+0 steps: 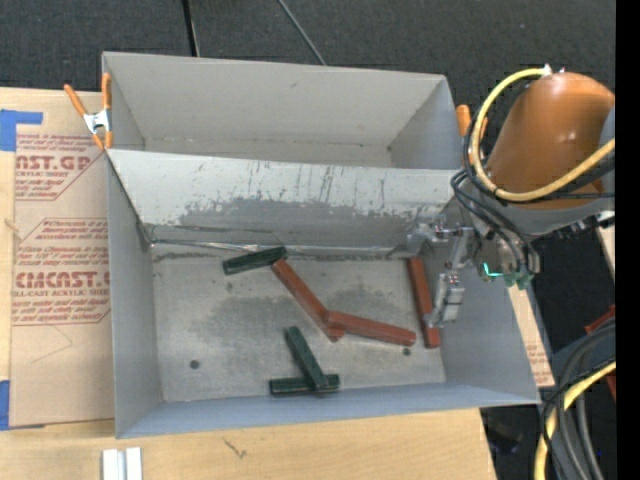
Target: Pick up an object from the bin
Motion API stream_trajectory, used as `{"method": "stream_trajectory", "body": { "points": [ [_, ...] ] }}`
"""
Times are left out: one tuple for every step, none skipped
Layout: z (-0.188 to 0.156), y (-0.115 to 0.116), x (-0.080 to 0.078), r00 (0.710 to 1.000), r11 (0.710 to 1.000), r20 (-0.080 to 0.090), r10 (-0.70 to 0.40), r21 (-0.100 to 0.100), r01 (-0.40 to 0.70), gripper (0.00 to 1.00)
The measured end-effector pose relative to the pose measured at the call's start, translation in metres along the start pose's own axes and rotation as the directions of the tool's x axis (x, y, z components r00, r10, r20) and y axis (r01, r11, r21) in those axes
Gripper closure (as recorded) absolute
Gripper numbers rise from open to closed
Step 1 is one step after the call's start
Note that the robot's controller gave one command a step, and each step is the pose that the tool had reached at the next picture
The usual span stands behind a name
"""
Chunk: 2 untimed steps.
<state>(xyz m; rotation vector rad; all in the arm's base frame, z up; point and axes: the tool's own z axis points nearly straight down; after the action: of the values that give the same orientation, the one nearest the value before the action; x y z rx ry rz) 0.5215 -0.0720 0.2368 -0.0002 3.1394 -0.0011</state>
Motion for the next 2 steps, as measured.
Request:
{"method": "stream_trajectory", "body": {
  "points": [
    [0.050, -0.008, 0.004, 0.999, 0.999, 0.006, -0.033, 0.001, 0.033, 0.00],
    [0.118, 0.015, -0.003, 0.999, 0.999, 0.004, -0.052, 0.000, 0.052, 0.00]
  ]
}}
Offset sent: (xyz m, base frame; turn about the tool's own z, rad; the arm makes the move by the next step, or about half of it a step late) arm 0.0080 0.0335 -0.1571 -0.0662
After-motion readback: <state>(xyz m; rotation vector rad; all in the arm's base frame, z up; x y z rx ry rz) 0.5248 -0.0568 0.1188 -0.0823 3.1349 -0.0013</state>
